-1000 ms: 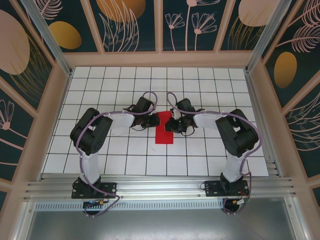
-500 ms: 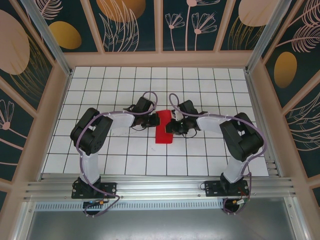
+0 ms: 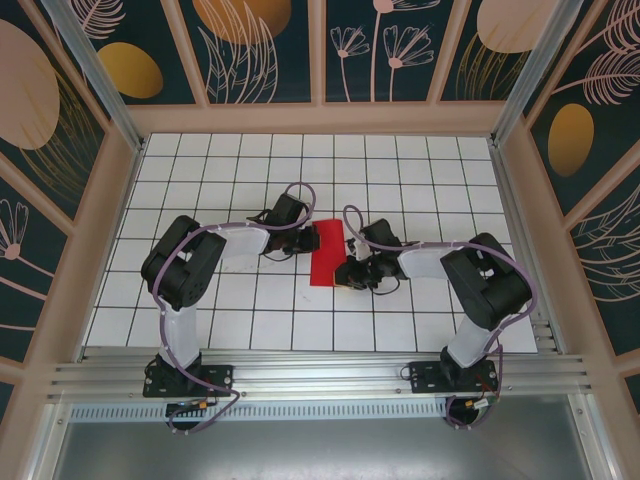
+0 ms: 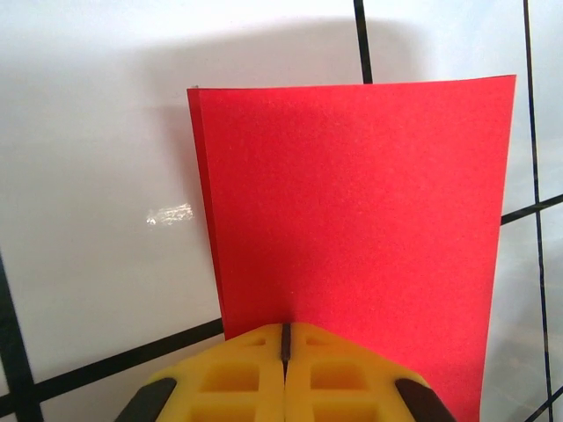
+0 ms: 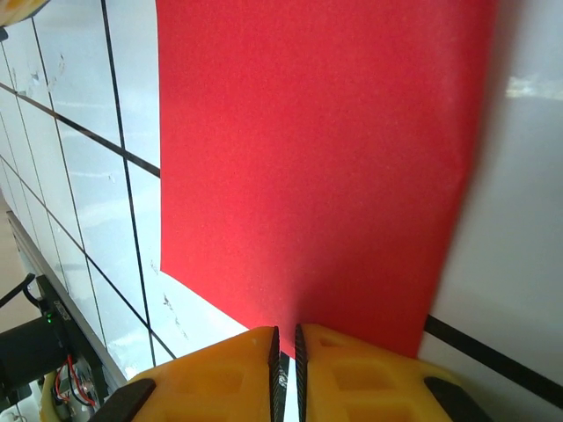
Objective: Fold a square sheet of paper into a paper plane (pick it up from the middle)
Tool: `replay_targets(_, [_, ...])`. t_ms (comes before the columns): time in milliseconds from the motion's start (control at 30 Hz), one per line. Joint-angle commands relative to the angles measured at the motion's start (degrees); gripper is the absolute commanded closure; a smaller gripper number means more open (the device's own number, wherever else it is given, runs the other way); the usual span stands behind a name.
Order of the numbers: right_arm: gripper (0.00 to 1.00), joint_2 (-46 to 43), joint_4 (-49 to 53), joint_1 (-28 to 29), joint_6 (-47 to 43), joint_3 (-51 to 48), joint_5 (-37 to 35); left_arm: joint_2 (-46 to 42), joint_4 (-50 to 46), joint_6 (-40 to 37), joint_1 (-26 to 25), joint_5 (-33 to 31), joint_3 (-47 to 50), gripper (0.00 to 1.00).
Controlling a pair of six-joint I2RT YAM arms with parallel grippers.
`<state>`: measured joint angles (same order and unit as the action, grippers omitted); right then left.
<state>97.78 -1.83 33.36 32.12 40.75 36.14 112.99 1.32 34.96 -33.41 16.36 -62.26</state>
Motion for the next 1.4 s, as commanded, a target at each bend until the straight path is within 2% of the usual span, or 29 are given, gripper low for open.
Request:
replay_targets(0, [0.84, 0.3, 1.1, 0.2, 0.5, -0.8, -1.3, 5.7, -7.2, 0.1, 0.9, -9.9, 3.1, 0.93])
replay_targets(267, [0.84, -4.2, 4.4, -0.3, -2.1, 6.0, -2.1, 5.5, -6.9, -0.3, 0.9, -9.6, 3.2, 0.94])
replay_targets(600, [0.84, 6.1, 5.0, -1.7, -5.0, 17.0, -6.2, 5.4, -7.2, -1.1, 0.9, -8.7, 2.7, 0.94])
replay_targets(700, [0.84, 8.3, 4.7, -3.7, -5.3, 19.3, -6.8, 5.2, -7.3, -1.5, 0.9, -8.6, 2.6, 0.94])
replay_targets(1000, [0.84, 11.6, 1.9, -5.5, -2.6, 16.5, -9.9, 5.4, -7.4, -1.9, 0.9, -8.7, 2.6, 0.94])
replay_targets(1200, [0.84, 11.8, 3.4, -5.6, -0.1, 16.6, -12.2, 5.6, -7.5, -2.0, 0.9, -9.1, 2.6, 0.95])
replay_targets(1367, [0.84, 9.1, 0.9, -5.2, 0.0, 19.0, -8.1, 5.6, -7.6, -2.3, 0.9, -9.2, 2.5, 0.95])
